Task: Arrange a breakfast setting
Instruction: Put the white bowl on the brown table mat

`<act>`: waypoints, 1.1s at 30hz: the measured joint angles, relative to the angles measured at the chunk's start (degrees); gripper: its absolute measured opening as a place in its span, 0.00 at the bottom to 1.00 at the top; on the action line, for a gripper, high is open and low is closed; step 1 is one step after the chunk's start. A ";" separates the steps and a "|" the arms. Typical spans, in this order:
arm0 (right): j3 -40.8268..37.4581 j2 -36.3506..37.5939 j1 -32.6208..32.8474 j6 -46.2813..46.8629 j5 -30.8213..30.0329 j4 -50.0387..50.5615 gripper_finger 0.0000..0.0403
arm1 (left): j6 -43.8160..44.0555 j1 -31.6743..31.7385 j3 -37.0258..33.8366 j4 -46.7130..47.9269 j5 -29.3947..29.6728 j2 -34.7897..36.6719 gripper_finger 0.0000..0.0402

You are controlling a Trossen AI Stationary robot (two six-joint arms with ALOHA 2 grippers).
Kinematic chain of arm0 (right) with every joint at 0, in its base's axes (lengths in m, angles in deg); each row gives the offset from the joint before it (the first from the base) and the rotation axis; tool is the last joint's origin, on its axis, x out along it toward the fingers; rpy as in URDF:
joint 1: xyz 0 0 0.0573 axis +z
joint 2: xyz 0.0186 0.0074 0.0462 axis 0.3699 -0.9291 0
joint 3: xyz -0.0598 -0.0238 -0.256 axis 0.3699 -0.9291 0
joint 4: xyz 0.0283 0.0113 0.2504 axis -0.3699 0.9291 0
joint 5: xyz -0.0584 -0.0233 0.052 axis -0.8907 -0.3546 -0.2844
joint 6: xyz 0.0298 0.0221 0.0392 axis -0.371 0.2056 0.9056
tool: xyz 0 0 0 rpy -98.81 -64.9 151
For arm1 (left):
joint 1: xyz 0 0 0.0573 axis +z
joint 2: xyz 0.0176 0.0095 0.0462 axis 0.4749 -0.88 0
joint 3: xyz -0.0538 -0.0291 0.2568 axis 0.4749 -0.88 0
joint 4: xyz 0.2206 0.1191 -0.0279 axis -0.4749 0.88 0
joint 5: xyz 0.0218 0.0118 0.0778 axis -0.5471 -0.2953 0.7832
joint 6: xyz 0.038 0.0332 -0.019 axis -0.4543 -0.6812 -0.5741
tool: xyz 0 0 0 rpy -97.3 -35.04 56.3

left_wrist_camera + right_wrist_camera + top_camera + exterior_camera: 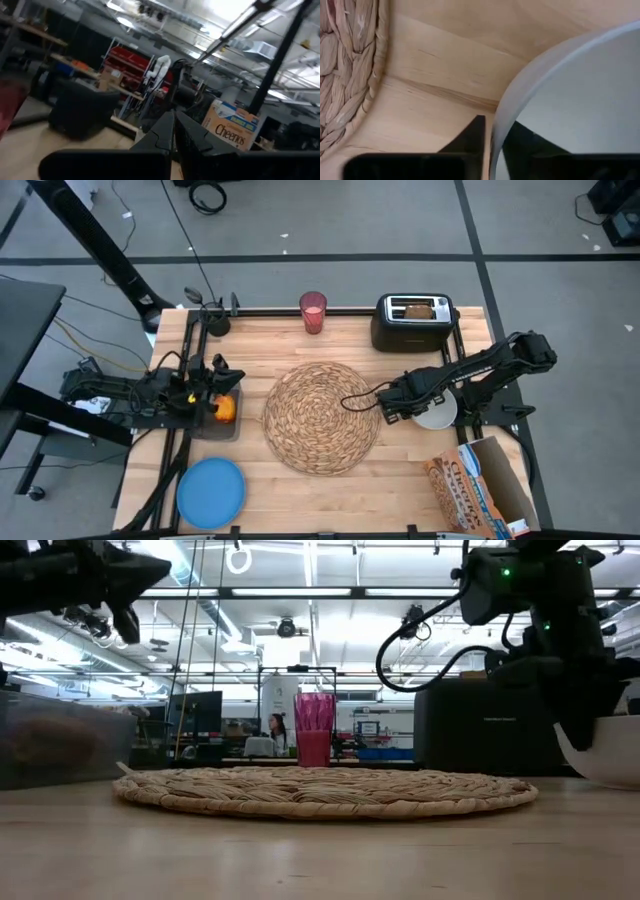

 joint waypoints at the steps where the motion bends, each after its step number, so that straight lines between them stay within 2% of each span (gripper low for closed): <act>1: 0.33 0.00 0.08 0.01 -0.03 0.37 0.08 | -0.99 0.00 0.75 0.16 -0.62 -0.03 0.06; 3: 1.74 0.02 0.39 -1.24 -0.65 0.82 0.03 | -2.98 0.00 3.08 1.79 -1.65 -0.42 0.06; 7: 7.63 0.02 0.54 -6.62 -0.70 3.95 0.03 | -5.17 0.00 8.54 10.11 -2.08 -2.74 0.06; 12: 17.15 -0.31 0.95 -22.36 -2.67 4.26 0.02 | -6.06 0.00 16.06 21.07 -3.22 -7.71 0.06; 14: 20.97 -1.57 1.54 -32.27 -3.03 3.27 0.02 | -6.11 -0.02 20.11 26.88 -3.28 -9.87 0.06; 19: 33.15 -10.00 5.63 -70.28 -0.96 -0.52 0.02 | -5.60 -0.02 33.29 44.50 -4.38 -15.47 0.06; 23: 43.20 -20.16 7.53 -86.06 -1.24 0.16 0.02 | -0.12 0.00 43.20 56.96 -8.99 -19.26 0.06; 27: 49.74 -28.25 7.00 -93.42 -6.39 0.49 0.02 | 5.00 -1.35 50.30 66.12 -13.21 -22.14 0.06; 33: 51.48 -35.09 4.73 -97.62 -6.61 1.22 0.02 | 9.23 -8.57 53.60 67.36 -14.41 -24.49 0.06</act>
